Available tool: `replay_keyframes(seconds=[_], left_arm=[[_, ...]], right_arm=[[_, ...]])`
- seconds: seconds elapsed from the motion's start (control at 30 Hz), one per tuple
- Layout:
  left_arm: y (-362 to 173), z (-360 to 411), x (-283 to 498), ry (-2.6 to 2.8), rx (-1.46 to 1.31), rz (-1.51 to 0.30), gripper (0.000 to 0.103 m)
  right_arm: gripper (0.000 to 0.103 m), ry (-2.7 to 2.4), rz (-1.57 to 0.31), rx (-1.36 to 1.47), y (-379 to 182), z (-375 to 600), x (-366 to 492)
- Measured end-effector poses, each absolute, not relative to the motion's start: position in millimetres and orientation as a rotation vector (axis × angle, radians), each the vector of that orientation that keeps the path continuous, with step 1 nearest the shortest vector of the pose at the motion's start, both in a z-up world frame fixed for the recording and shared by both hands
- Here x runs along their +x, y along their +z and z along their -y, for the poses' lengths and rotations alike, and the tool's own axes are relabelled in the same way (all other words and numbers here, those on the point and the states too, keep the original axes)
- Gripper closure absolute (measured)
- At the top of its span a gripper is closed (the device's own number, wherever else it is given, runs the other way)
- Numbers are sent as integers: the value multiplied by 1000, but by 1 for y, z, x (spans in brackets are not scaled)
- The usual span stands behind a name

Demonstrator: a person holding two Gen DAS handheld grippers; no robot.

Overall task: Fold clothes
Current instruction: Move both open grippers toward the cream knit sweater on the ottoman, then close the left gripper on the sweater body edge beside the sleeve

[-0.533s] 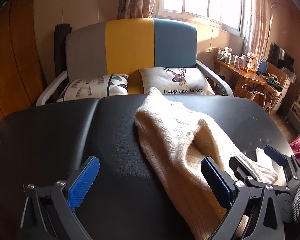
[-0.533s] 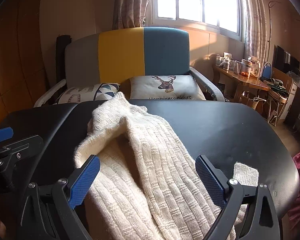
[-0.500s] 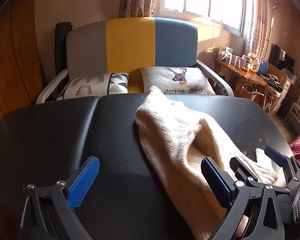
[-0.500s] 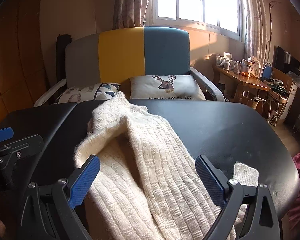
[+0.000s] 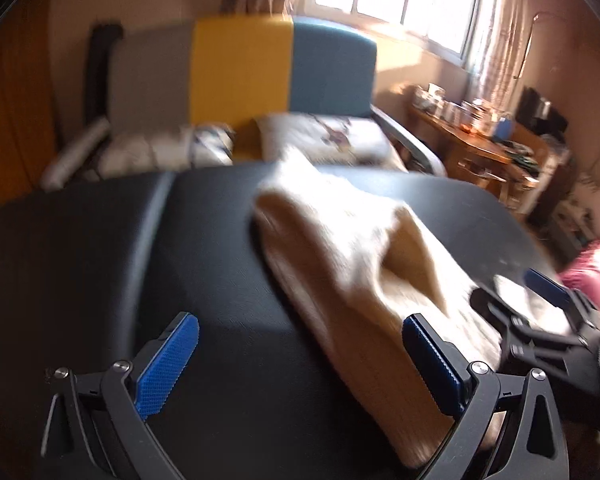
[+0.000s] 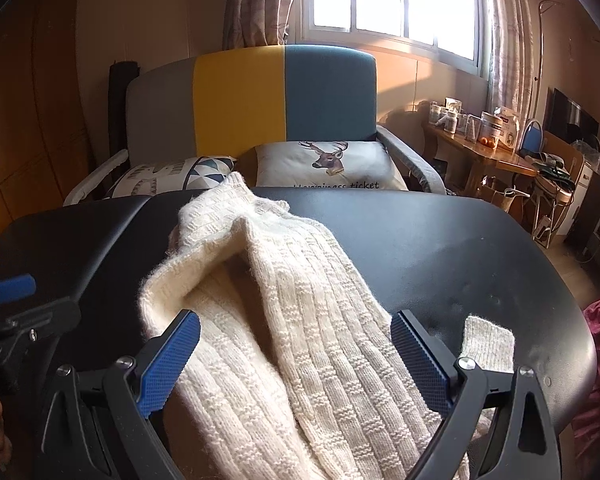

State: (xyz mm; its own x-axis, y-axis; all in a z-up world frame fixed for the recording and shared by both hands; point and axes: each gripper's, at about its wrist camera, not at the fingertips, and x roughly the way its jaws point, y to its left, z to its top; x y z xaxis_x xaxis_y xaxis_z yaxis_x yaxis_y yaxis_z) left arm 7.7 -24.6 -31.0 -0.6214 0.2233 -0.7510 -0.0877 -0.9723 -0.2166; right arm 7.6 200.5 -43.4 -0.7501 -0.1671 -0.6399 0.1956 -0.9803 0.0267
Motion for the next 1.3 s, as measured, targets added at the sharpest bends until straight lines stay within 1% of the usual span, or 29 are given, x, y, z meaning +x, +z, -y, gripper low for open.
replay_keyframes(seconds=[0.07, 0.2, 0.23, 0.3, 0.33, 0.43, 0.53, 0.63, 0.77, 0.87, 0.93, 1.03, 1.13, 1.2, 1.3], left_arm=[[-44, 35, 7, 2647, -1353, 264, 0], [-67, 65, 21, 2627, -1367, 349, 0], [-74, 75, 26, 2612, -1371, 373, 0], [-88, 96, 36, 2572, -1409, 436, 0], [-96, 109, 40, 2547, -1443, 475, 0], [-110, 137, 56, 2601, -1484, 456, 0], [-115, 157, 75, 2673, -1477, 464, 0], [-115, 169, 78, 2757, -1503, 437, 0], [-125, 181, 63, 2674, -1598, 556, 0], [-130, 182, 53, 2626, -1594, 629, 0], [-132, 174, 48, 2554, -1586, 677, 0], [-125, 151, 36, 2518, -1559, 598, 0], [-111, 122, 31, 2488, -1494, 497, 0], [-98, 100, 25, 2448, -1449, 436, 0], [-79, 66, 15, 2349, -1394, 430, 0]], right_arm=[[5, -2757, -51, 1022, -43, -203, 7], [5, -2653, 12, 1029, -44, -209, 7], [5, -2595, 49, 1026, -45, -212, 8], [4, -2428, 197, 1013, -48, -227, 10], [2, -2346, 273, 1007, -49, -236, 11], [0, -2257, 377, 1011, -54, -265, 12], [0, -2208, 470, 1094, -60, -292, -3], [0, -2181, 520, 1168, -67, -310, -25], [1, -2105, 592, 1381, -103, -330, -52], [3, -2105, 614, 1457, -134, -348, -41], [5, -2076, 712, 1441, -157, -367, -25], [6, -2059, 829, 1398, -171, -385, -11], [10, -2064, 938, 1350, -167, -403, 1], [10, -2050, 1022, 1317, -159, -417, 6], [10, -2018, 1031, 1321, -157, -434, 12]])
